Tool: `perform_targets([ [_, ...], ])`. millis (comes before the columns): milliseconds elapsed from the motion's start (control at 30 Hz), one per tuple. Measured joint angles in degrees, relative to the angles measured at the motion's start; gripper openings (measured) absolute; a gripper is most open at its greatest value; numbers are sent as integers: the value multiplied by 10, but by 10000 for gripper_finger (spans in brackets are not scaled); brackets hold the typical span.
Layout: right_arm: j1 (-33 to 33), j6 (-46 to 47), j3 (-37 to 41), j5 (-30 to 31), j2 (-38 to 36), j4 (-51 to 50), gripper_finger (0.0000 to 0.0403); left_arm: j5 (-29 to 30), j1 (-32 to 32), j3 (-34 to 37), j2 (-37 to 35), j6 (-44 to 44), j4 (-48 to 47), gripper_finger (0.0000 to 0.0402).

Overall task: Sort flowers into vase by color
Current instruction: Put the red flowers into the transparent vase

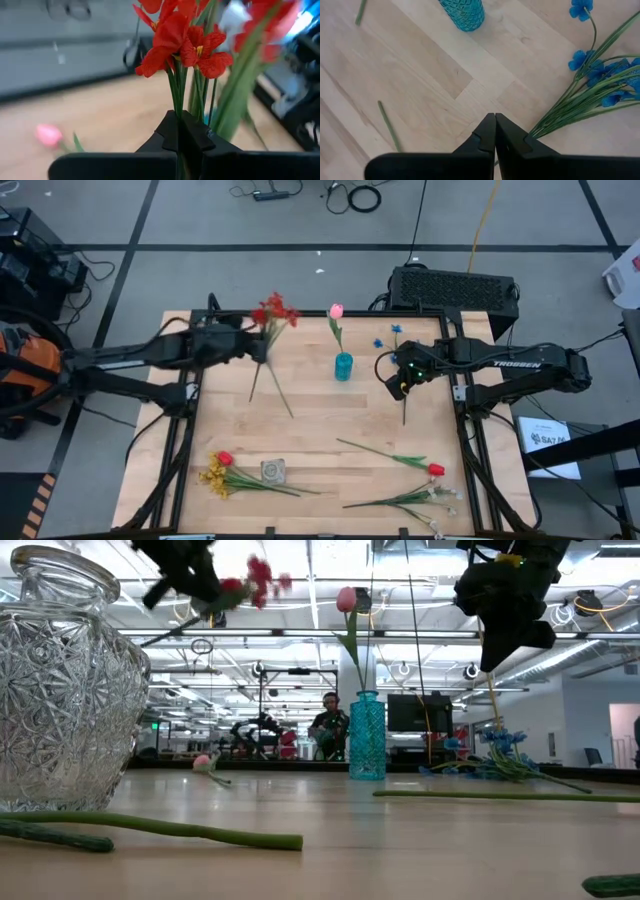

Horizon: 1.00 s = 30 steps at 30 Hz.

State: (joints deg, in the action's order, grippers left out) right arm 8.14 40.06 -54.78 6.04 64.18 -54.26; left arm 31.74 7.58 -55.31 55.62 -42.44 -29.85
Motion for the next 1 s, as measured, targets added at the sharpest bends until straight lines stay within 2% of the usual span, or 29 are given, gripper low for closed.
perform_targets([
  [67,0,-2,0,0,0,0,0,59,-33,10,-15,11,30,3],
  [167,0,-8,0,0,0,0,0,118,-86,28,-24,38,81,3],
  [267,0,-18,0,0,0,0,0,151,-141,58,-23,83,166,3],
  [367,0,-23,0,0,0,1,0,157,-191,101,-22,135,286,3],
  [467,0,-28,0,0,0,2,0,131,-232,151,-21,199,411,3],
  [567,0,-33,0,0,0,2,0,57,-257,190,-21,247,498,3],
  [700,0,-36,0,0,0,4,0,-27,-272,202,-14,248,499,9],
  [867,0,-32,0,0,0,20,0,-32,-279,202,3,258,537,11],
  [1000,0,-15,0,0,0,39,0,-36,-284,202,11,345,629,4],
])
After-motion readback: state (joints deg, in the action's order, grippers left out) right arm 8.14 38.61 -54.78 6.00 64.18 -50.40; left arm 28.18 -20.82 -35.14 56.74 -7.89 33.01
